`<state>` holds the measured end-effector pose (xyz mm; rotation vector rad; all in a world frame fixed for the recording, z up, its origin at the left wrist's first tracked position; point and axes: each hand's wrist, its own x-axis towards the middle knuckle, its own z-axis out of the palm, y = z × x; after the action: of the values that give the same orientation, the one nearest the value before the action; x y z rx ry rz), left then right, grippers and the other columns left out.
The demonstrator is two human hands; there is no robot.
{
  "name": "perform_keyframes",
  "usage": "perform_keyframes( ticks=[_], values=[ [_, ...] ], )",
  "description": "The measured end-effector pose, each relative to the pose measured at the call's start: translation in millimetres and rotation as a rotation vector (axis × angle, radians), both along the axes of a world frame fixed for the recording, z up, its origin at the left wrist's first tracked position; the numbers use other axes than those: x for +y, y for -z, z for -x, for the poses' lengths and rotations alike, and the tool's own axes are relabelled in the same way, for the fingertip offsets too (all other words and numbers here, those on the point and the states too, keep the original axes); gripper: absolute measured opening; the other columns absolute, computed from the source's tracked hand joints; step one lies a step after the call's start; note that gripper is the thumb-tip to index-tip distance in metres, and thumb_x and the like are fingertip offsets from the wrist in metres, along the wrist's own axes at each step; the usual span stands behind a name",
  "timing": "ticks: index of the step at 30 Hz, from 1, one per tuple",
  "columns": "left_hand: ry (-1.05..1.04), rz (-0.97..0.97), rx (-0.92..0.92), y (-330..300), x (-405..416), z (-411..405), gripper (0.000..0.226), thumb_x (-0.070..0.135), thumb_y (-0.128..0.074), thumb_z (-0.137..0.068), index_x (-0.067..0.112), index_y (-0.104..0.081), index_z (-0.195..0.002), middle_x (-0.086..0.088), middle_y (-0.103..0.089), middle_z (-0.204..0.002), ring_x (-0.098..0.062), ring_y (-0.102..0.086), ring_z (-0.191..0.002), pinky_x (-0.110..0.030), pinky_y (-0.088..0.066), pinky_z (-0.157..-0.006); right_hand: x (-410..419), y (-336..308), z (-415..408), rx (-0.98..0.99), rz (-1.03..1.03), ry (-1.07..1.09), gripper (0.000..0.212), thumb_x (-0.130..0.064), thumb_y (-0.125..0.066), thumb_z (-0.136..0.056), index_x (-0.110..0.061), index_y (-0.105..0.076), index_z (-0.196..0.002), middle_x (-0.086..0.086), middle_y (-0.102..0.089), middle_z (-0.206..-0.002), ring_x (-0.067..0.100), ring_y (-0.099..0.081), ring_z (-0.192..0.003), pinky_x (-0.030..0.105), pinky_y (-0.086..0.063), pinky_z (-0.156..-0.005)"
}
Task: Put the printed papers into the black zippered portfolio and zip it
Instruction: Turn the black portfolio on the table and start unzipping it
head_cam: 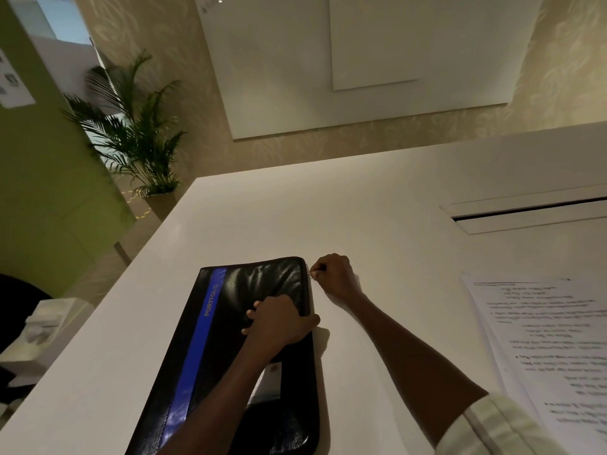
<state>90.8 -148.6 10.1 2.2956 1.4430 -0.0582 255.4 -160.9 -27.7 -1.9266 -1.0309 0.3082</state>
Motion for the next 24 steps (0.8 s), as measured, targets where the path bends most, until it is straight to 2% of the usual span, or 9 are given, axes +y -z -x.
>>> perform_keyframes(
  ticks=[2, 5, 6, 8, 11, 13, 15, 19, 24],
  values=[
    [0.0, 0.01, -0.022, 3, 2, 0, 0.089, 0.08, -0.048, -0.044, 0.011, -0.063, -0.098, -0.023, -0.062, -0.116, -0.045, -0.054, -0.116, -0.059, -0.047, -0.091, 0, -2, 3, -0.017, -0.004, 0.023, 0.013, -0.008, -0.065, -0.082, -0.011, -0.077, -0.081, -0.004, -0.07, -0.085, 0.007, -0.057, -0.074, 0.014, -0.032, -0.053],
    [-0.013, 0.028, -0.032, 10, 5, -1, 0.073, 0.081, -0.044, -0.041, 0.017, -0.055, -0.074, -0.023, -0.065, -0.109, -0.045, -0.058, -0.109, -0.058, -0.049, -0.088, -2, 5, 1, 0.006, 0.005, -0.043, 0.011, -0.01, -0.069, -0.077, -0.019, -0.075, -0.073, -0.011, -0.067, -0.077, 0.007, -0.06, -0.077, 0.026, -0.045, -0.065],
    [-0.01, 0.033, -0.035, 10, 4, -1, 0.07, 0.08, -0.045, -0.042, 0.017, -0.053, -0.071, -0.023, -0.065, -0.109, -0.046, -0.058, -0.11, -0.059, -0.049, -0.089, -5, 7, -1, 0.002, 0.017, -0.08, 0.013, -0.012, -0.07, -0.074, -0.023, -0.074, -0.07, -0.014, -0.065, -0.073, 0.006, -0.061, -0.077, 0.031, -0.049, -0.068],
    [-0.013, 0.027, -0.014, 5, 2, -1, 0.07, 0.077, -0.05, -0.049, 0.015, -0.056, -0.079, -0.023, -0.062, -0.114, -0.047, -0.054, -0.115, -0.061, -0.045, -0.093, -11, 11, -3, -0.042, 0.021, -0.124, 0.017, -0.018, -0.069, -0.069, -0.034, -0.071, -0.064, -0.017, -0.064, -0.068, 0.002, -0.062, -0.076, 0.039, -0.055, -0.071],
    [-0.015, -0.001, 0.008, 1, -2, -1, 0.079, 0.072, -0.054, -0.057, 0.009, -0.062, -0.105, -0.026, -0.054, -0.129, -0.05, -0.042, -0.126, -0.065, -0.036, -0.1, -20, 14, -2, -0.068, -0.002, -0.144, 0.027, -0.02, -0.069, -0.069, -0.044, -0.064, -0.057, -0.017, -0.066, -0.067, 0.002, -0.063, -0.076, 0.043, -0.056, -0.071],
    [-0.024, -0.003, 0.008, -2, -8, -1, 0.083, 0.068, -0.059, -0.066, 0.007, -0.055, -0.123, -0.031, -0.039, -0.142, -0.054, -0.027, -0.135, -0.068, -0.029, -0.104, -27, 13, 2, -0.061, -0.009, -0.162, 0.026, -0.018, -0.069, -0.068, -0.043, -0.066, -0.058, -0.016, -0.066, -0.067, 0.002, -0.063, -0.075, 0.043, -0.056, -0.071],
    [-0.036, -0.003, 0.011, -4, -14, 1, 0.083, 0.062, -0.062, -0.074, 0.007, -0.047, -0.134, -0.031, -0.024, -0.151, -0.054, -0.015, -0.139, -0.07, -0.024, -0.105, -36, 13, 8, -0.056, -0.005, -0.197, 0.019, -0.016, -0.07, -0.069, -0.034, -0.072, -0.066, -0.014, -0.067, -0.067, 0.003, -0.063, -0.073, 0.042, -0.056, -0.071],
    [-0.037, -0.021, -0.005, -5, -20, 2, 0.087, 0.063, -0.062, -0.076, 0.008, -0.04, -0.14, -0.032, -0.015, -0.154, -0.055, -0.011, -0.14, -0.071, -0.02, -0.107, -59, 12, 18, -0.029, -0.015, -0.261, 0.014, -0.009, -0.07, -0.069, -0.021, -0.076, -0.07, -0.005, -0.071, -0.07, 0.009, -0.066, -0.073, 0.04, -0.055, -0.072],
    [-0.035, -0.054, -0.003, 0, -25, 4, 0.094, 0.072, -0.06, -0.073, 0.008, -0.042, -0.138, -0.03, -0.017, -0.154, -0.054, -0.011, -0.141, -0.071, -0.017, -0.107, -72, 17, 31, 0.013, -0.013, -0.233, 0.014, -0.016, -0.067, -0.065, -0.027, -0.075, -0.071, -0.008, -0.071, -0.07, 0.007, -0.067, -0.074, 0.043, -0.057, -0.072]
  ],
)
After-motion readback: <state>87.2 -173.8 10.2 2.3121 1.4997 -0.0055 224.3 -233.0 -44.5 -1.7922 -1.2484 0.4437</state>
